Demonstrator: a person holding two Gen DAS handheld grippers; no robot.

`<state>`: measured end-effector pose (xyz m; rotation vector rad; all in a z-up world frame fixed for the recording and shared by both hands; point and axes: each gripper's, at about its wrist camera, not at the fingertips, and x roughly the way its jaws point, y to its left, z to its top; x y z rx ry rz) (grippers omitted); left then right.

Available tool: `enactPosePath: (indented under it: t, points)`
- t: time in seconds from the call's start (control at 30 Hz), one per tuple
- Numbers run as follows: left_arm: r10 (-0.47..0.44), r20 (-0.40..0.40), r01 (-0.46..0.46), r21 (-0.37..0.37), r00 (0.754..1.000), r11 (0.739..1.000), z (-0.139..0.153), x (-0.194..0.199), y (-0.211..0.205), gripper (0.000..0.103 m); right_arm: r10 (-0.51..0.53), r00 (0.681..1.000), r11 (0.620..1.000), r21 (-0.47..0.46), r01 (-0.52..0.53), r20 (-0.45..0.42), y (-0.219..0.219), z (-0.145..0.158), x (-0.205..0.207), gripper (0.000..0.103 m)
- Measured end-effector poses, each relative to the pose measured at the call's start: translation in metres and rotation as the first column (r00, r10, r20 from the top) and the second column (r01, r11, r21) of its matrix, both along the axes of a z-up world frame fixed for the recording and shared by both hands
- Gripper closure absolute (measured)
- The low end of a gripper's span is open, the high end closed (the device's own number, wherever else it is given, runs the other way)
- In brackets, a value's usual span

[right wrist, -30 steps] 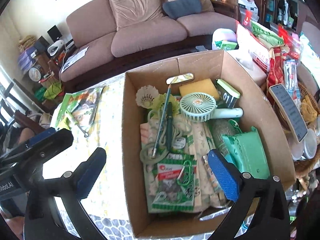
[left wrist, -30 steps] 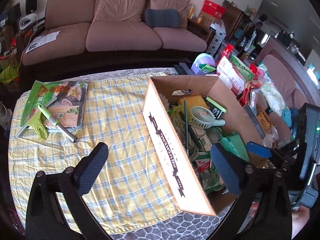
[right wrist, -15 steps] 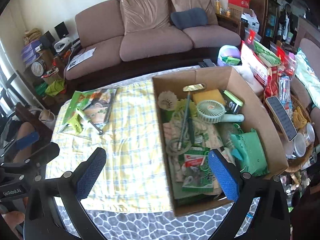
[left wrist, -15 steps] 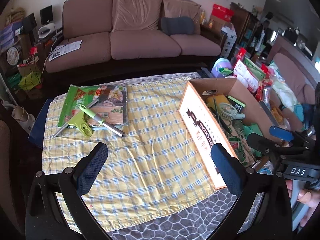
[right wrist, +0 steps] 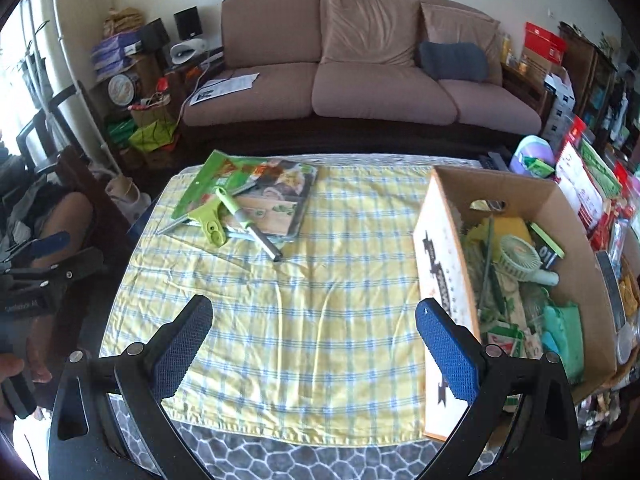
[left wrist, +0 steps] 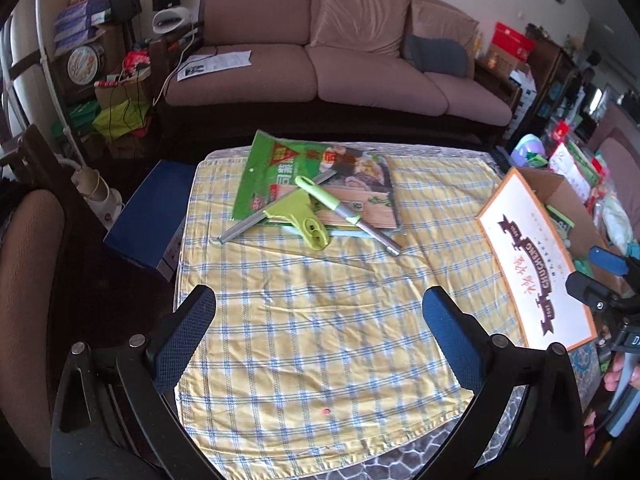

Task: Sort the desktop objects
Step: 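Move both tools back over the table toward the squeegee and scraper, then grasp the lime-green squeegee with the left tool while the right tool grasps the green-handled scraper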

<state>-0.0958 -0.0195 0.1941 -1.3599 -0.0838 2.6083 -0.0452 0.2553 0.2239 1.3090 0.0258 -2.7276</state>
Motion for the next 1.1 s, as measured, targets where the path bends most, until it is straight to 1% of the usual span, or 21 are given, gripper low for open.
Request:
enactPosePath:
  t: [0.13,0.23,0.33,0.47,0.57,0.7,0.8,0.83,0.9,1.03,1.1]
  points:
    - [0.031,0.045,-0.032,0.019,0.998,0.999,-0.034,-0.020,-0.026,0.000,0.040,0.999,0.999,0.019,-0.039,-0.007,-0.030,-0.023,-0.023,0.000]
    - [0.044,0.077,-0.047,0.031,0.996,0.998,-0.059,-0.038,-0.037,0.000,0.049,0.999,0.999,0.008,-0.049,0.002,-0.042,-0.044,-0.042,0.000]
    - [0.051,0.104,-0.056,0.051,0.993,0.997,-0.083,-0.056,-0.041,0.000,0.060,0.998,0.998,0.006,-0.060,0.001,-0.051,-0.067,-0.061,0.001]
    - [0.049,0.129,-0.058,0.072,0.990,0.996,-0.111,-0.081,-0.039,0.000,0.081,0.997,0.996,0.032,-0.081,-0.017,-0.062,-0.094,-0.084,0.001]
    - [0.043,0.140,-0.057,0.096,0.989,0.994,-0.129,-0.099,-0.035,0.000,0.100,0.995,0.994,0.046,-0.099,-0.023,-0.067,-0.113,-0.104,0.003]
    - [0.043,0.158,-0.066,0.146,0.987,0.987,-0.148,-0.123,-0.030,0.000,0.116,0.993,0.992,0.054,-0.115,-0.014,-0.070,-0.135,-0.131,0.015]
    - [0.047,0.161,-0.074,0.171,0.986,0.982,-0.157,-0.140,-0.024,0.000,0.115,0.993,0.993,0.038,-0.115,-0.008,-0.068,-0.147,-0.149,0.027]
    - [0.046,0.158,-0.073,0.171,0.986,0.983,-0.160,-0.145,-0.020,0.000,0.112,0.994,0.993,0.029,-0.112,-0.009,-0.067,-0.149,-0.154,0.028]
    - [0.049,0.145,-0.070,0.143,0.988,0.987,-0.163,-0.155,-0.012,0.000,0.111,0.994,0.994,0.021,-0.110,-0.014,-0.066,-0.153,-0.162,0.028]
    - [0.063,0.100,-0.069,0.057,0.993,0.996,-0.167,-0.168,0.007,0.000,0.106,0.994,0.994,0.022,-0.106,-0.013,-0.064,-0.163,-0.169,0.030]
    - [0.076,0.093,-0.078,0.014,0.993,0.997,-0.170,-0.174,0.016,0.000,0.107,0.994,0.994,0.019,-0.106,-0.013,-0.062,-0.167,-0.169,0.030]
